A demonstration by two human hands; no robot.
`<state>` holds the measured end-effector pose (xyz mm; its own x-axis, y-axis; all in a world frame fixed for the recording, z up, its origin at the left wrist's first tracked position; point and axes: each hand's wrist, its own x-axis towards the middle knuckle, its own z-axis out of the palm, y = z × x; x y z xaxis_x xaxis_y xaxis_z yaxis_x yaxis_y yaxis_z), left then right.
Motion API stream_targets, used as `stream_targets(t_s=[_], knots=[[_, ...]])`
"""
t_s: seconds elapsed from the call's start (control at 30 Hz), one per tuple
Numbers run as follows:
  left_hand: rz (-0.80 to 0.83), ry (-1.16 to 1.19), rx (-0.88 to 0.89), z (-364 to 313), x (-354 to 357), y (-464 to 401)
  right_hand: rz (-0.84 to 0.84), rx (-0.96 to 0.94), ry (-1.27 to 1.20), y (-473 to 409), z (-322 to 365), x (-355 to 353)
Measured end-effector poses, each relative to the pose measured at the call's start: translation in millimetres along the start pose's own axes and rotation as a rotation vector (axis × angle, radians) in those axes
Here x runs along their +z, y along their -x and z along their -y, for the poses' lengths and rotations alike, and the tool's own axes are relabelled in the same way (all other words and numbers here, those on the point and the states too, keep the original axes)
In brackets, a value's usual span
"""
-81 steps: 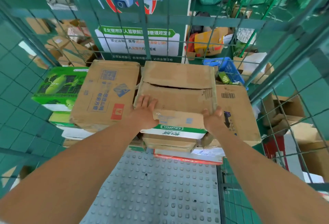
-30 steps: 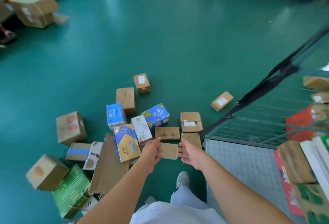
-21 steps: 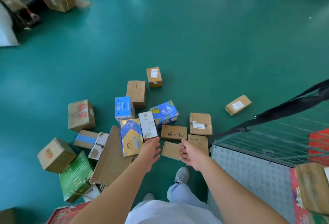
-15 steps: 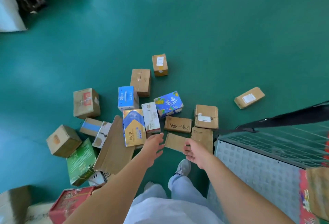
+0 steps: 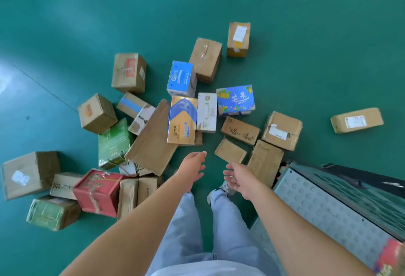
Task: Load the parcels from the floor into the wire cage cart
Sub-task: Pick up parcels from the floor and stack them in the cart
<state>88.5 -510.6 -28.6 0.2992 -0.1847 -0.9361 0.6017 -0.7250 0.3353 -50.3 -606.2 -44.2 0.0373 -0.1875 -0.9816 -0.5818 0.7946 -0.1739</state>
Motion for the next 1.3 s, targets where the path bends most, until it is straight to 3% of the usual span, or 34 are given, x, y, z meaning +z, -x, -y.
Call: stream_targets(t_s=[0.17, 0.47, 0.77, 1.0, 1.17, 1.3], knots=[[0.044, -0.088, -0.058, 21.7, -4.5, -48.8, -0.044, 0.018, -0.012, -42.3, -12.5, 15.9], [0.196, -0.351, -0.105, 61.9, 72.9, -151.8, -0.108, 0.094, -0.142, -141.4, -62.8, -37.6], [0.298, -0.555, -0.172, 155.2, 193.7, -321.4, -0.204, 0.139, -0.166, -339.8, -142.3, -124.6], [0.285, -0.670, -0.230, 248.4, 270.4, -462.8, -0.340, 0.143, -0.204, -502.0, -190.3, -173.5], [0.275, -0.677, -0.177, 280.3, 313.1, -528.6, -0.557, 0.166, -0.287, -590.7, -206.2, -195.6], [0.255, -0.725, -0.151, 289.6, 330.3, -562.6, -0.571, 0.211, -0.359, -627.5, -218.3, -203.6]])
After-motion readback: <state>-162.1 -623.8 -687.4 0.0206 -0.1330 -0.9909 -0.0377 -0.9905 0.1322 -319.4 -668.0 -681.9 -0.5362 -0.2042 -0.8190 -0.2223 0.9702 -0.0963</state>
